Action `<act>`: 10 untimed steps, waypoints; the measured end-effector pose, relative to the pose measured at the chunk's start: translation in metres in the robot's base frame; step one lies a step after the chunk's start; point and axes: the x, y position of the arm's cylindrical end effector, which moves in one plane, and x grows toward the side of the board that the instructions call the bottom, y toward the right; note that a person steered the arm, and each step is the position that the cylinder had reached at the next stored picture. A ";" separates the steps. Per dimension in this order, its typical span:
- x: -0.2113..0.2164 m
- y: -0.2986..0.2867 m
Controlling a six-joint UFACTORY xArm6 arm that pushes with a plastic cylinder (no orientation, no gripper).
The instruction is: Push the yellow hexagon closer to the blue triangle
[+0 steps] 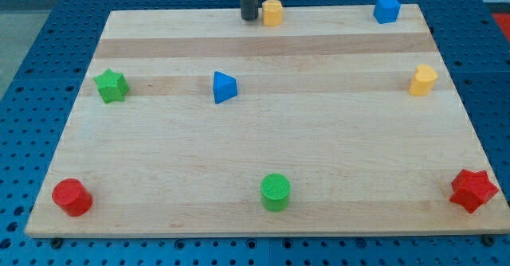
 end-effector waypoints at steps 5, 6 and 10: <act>-0.001 0.135; -0.001 0.138; 0.051 0.120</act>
